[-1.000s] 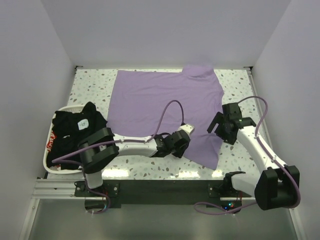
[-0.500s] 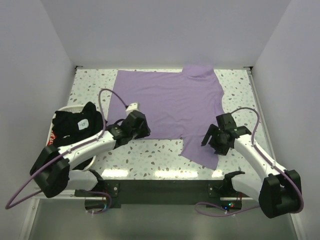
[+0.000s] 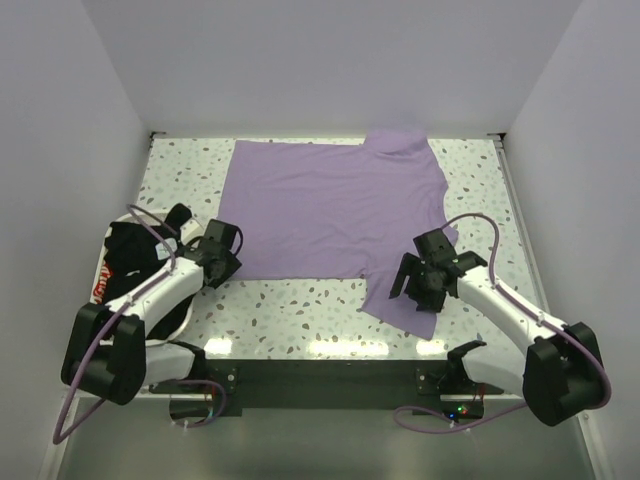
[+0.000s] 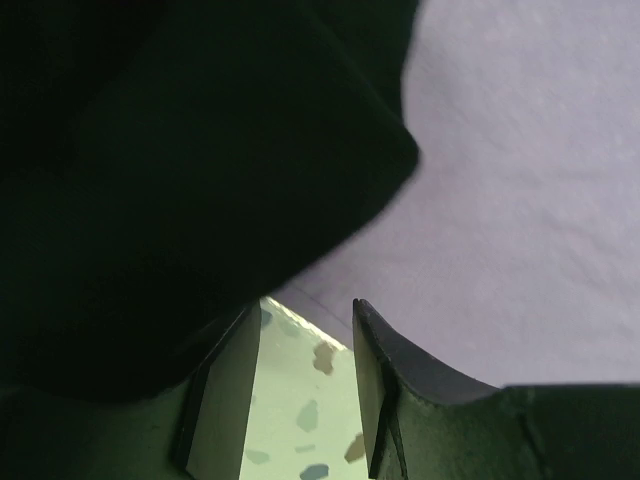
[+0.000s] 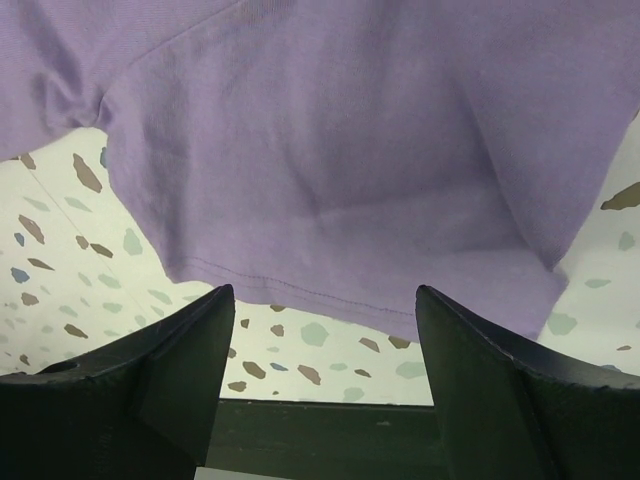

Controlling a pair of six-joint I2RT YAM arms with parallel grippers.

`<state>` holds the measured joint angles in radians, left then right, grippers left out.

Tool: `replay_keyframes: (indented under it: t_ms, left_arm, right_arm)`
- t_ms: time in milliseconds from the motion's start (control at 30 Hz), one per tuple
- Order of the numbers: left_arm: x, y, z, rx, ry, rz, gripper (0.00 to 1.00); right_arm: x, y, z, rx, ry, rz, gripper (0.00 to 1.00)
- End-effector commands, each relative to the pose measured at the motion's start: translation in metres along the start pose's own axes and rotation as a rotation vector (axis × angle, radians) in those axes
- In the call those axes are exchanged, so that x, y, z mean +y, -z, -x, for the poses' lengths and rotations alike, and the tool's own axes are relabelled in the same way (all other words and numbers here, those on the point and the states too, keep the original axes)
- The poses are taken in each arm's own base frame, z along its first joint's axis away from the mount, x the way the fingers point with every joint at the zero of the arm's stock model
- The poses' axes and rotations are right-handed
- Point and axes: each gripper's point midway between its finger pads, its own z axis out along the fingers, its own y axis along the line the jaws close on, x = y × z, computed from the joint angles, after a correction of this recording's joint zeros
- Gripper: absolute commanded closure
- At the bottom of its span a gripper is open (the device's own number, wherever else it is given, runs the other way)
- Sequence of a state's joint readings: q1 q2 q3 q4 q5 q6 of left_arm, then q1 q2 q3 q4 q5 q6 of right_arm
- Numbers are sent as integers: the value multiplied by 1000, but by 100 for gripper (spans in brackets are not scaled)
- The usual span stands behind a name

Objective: Fold and stack the t-shirts
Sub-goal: Fold the tshirt

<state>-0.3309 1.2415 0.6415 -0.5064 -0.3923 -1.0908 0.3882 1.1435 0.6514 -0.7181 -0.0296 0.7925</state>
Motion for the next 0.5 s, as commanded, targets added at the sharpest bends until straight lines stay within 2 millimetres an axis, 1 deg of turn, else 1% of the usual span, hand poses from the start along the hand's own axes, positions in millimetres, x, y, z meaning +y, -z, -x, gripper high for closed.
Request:
replay_keyframes:
  t_ms: [0,133,200,333,467]
  left_arm:
    - [25,-13,13,-38,64,102,54]
    - [40,-20,19,-39,85,151,54]
    - [45,-20,20,-41,87,167,53]
    - [62,-23,24,-50,99,207,52]
    - [65,-27,23,-40,94,196,51]
  right_arm:
    - [8,-2,2,-7,18,32,24]
    - [6,-3,1,-3,32,25,24]
    - [6,-4,1,-4,35,28,24]
    - [6,-4,2,-14,40,34,23]
    - [4,-5,1,-13,38,28,24]
